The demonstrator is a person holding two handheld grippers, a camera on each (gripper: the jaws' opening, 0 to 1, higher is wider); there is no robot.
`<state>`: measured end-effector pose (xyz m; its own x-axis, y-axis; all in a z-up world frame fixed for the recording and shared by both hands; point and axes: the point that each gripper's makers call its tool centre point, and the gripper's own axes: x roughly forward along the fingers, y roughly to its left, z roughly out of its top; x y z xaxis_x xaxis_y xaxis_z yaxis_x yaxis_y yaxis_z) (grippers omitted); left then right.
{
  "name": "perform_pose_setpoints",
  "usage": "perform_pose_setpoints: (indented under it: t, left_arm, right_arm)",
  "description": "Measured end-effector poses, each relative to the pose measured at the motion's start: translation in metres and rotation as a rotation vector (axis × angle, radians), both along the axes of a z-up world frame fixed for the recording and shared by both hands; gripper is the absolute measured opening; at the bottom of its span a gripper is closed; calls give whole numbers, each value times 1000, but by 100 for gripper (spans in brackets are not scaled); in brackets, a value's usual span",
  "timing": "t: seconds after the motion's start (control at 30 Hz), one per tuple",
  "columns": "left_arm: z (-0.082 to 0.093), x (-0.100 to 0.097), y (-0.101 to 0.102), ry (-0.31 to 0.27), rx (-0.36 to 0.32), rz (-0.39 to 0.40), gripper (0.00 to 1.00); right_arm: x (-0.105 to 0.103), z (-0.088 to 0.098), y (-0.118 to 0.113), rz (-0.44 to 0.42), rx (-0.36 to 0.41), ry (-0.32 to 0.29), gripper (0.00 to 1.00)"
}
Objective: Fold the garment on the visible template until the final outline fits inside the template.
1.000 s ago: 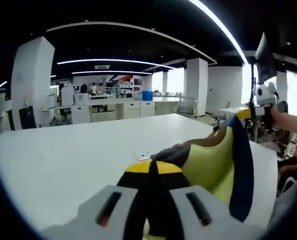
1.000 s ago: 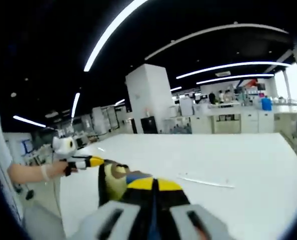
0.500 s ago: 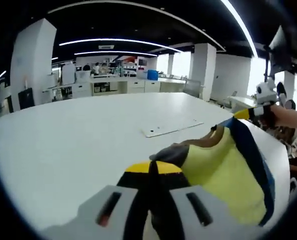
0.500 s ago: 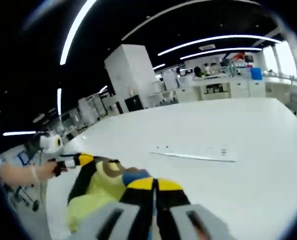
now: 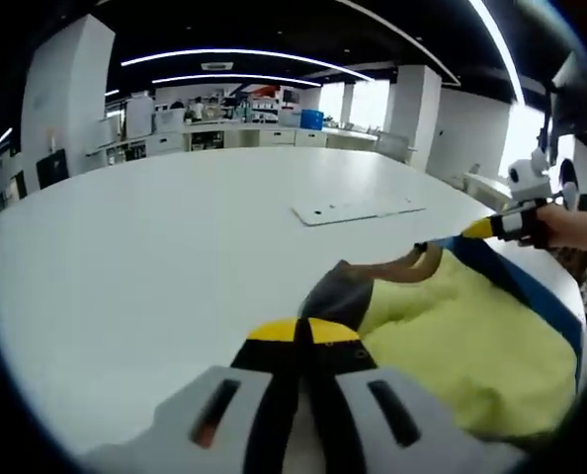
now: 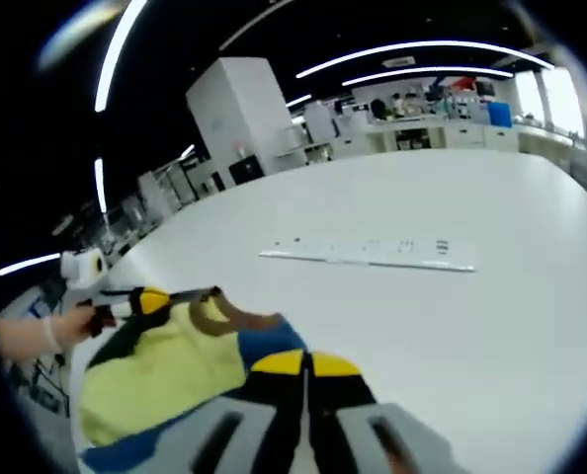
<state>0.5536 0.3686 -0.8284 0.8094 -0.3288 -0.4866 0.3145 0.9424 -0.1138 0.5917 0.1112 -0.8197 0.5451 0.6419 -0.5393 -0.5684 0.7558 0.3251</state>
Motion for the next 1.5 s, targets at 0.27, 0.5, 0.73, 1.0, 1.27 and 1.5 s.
perform_pose_setpoints:
  t: [0.27,0.5,0.73,1.0,1.27,1.5]
  left_arm:
    - [-5,4,-1,8,20,-10,0]
    - [-5,3,-1,-5,27,-21,0]
    - [6,1,-12,-37,10,-69,16]
    - [23,-9,-26,-58,-7,-138,39]
    - [41,-21,-34,-63,-33,-171,76]
    - [47,-41,-39,-25,-41,-210,98]
  right_arm:
    - [5,-11,-2,7,-20,9,0]
    - [5,-13,-2,12,-31,7,0]
    - [2,2,1,35,-25,-45,3]
    - [-3,11,6,74,-23,-65,39]
    - [-7,18,2,104,-69,-101,71]
    - [-25,27,-1,115,-99,-114,91]
